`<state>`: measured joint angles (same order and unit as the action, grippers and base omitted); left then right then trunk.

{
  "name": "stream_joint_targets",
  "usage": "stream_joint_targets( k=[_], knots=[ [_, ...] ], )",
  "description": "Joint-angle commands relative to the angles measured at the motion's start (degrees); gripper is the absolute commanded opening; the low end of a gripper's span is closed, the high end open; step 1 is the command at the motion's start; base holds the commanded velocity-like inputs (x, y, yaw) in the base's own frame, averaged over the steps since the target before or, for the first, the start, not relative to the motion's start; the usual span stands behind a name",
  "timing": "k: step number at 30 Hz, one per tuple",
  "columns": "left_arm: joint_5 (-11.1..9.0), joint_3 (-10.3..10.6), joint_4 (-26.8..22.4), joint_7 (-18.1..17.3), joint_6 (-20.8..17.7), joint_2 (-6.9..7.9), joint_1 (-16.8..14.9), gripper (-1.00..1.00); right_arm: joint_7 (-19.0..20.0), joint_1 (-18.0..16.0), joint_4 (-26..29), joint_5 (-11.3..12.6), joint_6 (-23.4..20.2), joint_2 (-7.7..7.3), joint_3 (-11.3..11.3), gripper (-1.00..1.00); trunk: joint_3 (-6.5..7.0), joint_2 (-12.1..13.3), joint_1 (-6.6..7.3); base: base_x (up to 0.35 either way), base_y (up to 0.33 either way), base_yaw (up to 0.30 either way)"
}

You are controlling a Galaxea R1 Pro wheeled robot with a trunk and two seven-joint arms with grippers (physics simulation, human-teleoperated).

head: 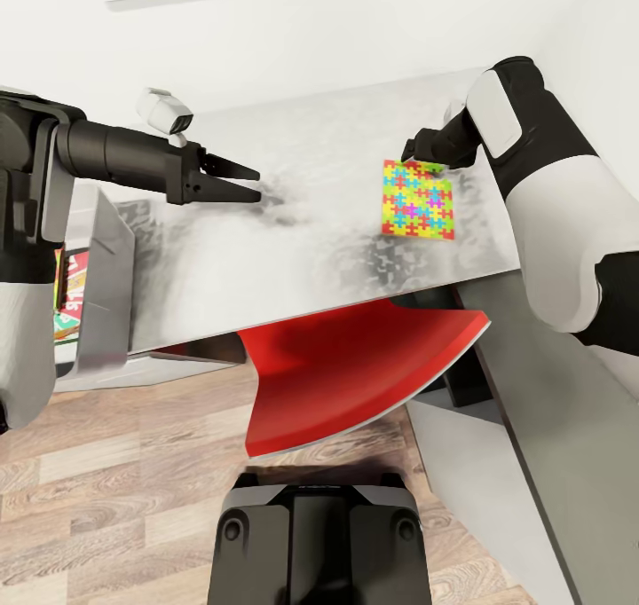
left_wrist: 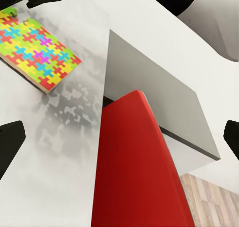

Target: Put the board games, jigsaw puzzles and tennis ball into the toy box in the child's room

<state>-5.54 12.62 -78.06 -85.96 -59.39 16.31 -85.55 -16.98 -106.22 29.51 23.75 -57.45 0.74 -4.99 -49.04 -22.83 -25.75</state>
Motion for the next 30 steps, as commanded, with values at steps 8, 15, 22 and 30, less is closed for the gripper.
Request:
stream_joint_targets(
  k=[8, 15, 22, 30],
  knots=[
    [-0.3, 0.1, 0.0, 0.0, -0.6, 0.04, -0.1, 1.0, -0.5, 0.0, 0.0, 0.6, -0.2, -0.14, -0.3, 1.0, -0.07, -0.1, -0.03, 0.0, -0.071, 0.0],
    [-0.3, -0.1, -0.4, 0.0, -0.6, 0.01, -0.1, 1.0, -0.5, 0.4, 0.0, 0.6, -0.1, -0.64, -0.3, 1.0, -0.07, -0.1, -0.03, 0.0, -0.017, 0.0],
    [-0.3, -0.1, -0.8, 0.0, -0.6, -0.55, -0.1, 1.0, -0.5, 0.5, 0.0, 0.6, -0.1, -1.15, -0.3, 1.0, -0.07, -0.1, -0.03, 0.0, -0.004, 0.0],
    [-0.3, -0.1, -0.8, 0.0, -0.6, -1.06, -0.1, 1.0, -0.5, 0.6, 0.0, 0.7, -0.2, -1.75, -0.4, 1.0, -0.07, -0.1, -0.03, 0.0, 0.0, 0.0]
  ],
)
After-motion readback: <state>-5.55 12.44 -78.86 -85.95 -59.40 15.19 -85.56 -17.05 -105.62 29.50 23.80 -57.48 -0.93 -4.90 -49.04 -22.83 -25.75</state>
